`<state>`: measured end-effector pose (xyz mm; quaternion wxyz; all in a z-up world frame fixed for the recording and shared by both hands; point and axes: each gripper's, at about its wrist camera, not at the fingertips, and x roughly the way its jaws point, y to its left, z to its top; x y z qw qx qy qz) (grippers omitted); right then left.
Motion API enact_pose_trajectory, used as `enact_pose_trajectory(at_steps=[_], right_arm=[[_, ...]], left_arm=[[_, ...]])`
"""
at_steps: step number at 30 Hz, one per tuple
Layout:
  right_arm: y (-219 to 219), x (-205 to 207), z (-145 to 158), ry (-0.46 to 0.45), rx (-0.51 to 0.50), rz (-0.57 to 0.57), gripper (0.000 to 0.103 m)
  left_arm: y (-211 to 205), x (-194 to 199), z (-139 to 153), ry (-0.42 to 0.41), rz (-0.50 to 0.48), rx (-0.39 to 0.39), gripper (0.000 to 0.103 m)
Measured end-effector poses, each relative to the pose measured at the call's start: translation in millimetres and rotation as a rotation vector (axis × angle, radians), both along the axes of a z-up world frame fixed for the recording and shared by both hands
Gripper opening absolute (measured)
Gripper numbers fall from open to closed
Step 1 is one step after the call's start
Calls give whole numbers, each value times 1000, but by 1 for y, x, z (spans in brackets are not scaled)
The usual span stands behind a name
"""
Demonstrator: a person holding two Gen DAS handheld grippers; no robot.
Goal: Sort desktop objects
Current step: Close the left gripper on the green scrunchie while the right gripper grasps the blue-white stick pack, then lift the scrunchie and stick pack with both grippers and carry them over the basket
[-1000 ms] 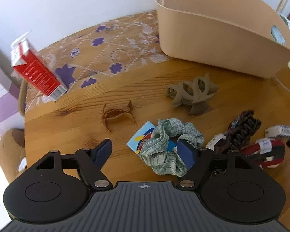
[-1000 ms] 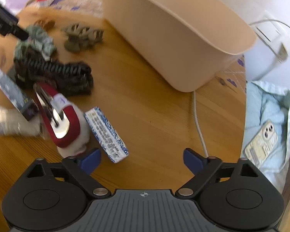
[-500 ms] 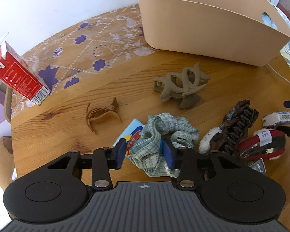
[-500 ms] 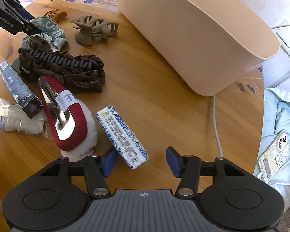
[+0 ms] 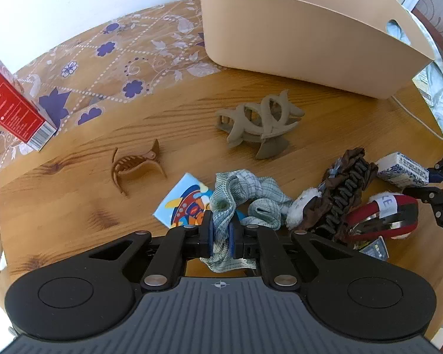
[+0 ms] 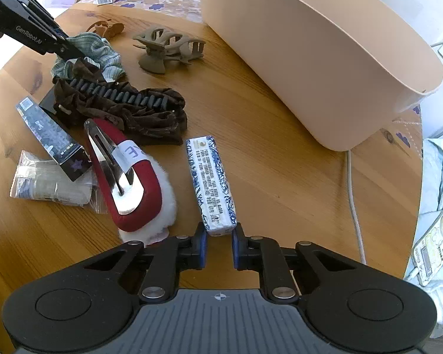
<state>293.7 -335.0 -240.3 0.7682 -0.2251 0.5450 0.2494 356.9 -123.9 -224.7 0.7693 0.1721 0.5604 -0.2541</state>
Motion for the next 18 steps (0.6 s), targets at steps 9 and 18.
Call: enact_pose_trajectory(at_steps=[9,18], right_arm=[[4,1,1,-37,-14,10,15],[12,0,-2,-100,-71,72,35]], left_arm=[[8,-1,0,3,18,-14,9],[8,0,-1,6,2,-20,9]])
